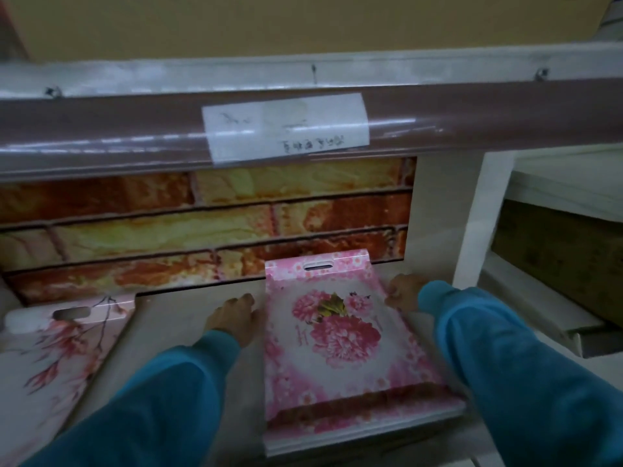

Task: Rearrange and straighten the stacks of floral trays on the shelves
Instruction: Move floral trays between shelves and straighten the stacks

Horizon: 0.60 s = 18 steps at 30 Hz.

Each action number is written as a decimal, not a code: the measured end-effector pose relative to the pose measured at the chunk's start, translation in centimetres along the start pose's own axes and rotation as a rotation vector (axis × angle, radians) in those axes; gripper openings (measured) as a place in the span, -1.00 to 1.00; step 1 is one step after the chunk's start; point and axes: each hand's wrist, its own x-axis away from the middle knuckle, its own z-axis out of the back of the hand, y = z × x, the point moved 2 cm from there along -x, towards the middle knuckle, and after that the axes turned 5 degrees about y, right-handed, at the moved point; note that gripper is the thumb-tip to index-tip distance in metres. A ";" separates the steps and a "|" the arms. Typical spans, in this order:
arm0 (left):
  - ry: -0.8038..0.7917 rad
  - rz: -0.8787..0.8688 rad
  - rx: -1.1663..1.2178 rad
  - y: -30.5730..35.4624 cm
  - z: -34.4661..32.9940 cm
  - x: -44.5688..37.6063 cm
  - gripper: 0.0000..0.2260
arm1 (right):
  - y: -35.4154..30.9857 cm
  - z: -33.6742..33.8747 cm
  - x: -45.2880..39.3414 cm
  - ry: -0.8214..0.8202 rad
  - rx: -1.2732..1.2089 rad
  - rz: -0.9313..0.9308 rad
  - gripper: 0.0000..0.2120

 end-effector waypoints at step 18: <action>0.054 0.340 -0.121 -35.7 10.7 4.2 -0.59 | -40.7 -5.8 2.8 -0.023 -0.159 0.438 -0.81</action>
